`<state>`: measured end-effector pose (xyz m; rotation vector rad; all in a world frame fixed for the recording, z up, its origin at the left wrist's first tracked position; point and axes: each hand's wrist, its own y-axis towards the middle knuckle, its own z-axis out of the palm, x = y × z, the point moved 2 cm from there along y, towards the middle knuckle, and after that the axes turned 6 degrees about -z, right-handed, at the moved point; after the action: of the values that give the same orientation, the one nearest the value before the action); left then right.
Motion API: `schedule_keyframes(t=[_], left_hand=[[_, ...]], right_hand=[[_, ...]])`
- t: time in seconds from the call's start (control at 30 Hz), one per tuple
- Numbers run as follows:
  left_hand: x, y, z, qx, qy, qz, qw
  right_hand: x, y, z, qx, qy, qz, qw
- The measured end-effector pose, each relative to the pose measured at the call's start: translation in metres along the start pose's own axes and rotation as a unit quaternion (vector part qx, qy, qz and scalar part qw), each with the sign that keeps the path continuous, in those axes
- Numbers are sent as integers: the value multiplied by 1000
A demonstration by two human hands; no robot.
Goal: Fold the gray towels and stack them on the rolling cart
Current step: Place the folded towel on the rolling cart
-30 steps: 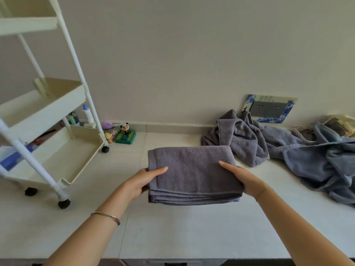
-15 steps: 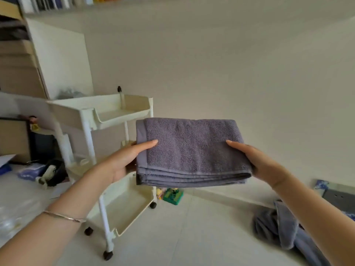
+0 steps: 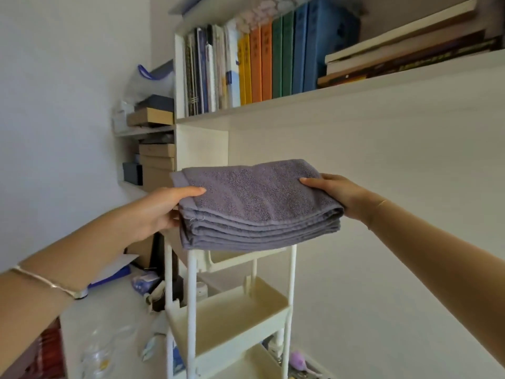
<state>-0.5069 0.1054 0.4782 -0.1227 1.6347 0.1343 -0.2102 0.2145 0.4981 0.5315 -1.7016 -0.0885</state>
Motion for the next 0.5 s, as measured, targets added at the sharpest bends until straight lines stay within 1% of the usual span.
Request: schedule_keyframes(t=[0.07, 0.17, 0.23, 0.33, 0.4, 0.5], left_hand=[[-3, 17, -8, -21, 0, -17, 1000], [-2, 36, -13, -52, 24, -42, 997], [2, 44, -15, -74, 80, -60, 992], [7, 52, -14, -94, 183, -96, 974], [10, 55, -15, -104, 203, -100, 969], [12, 59, -20, -114, 204, -94, 968]], right_hand=[[-4, 32, 10, 3, -7, -9, 1000], [-21, 68, 23, 14, -23, 2, 1000], [-35, 85, 27, 22, -47, 9, 999], [-55, 99, 32, 50, -110, 14, 993], [-64, 104, 36, 67, -155, 12, 986], [-73, 110, 41, 78, -187, -2, 979]])
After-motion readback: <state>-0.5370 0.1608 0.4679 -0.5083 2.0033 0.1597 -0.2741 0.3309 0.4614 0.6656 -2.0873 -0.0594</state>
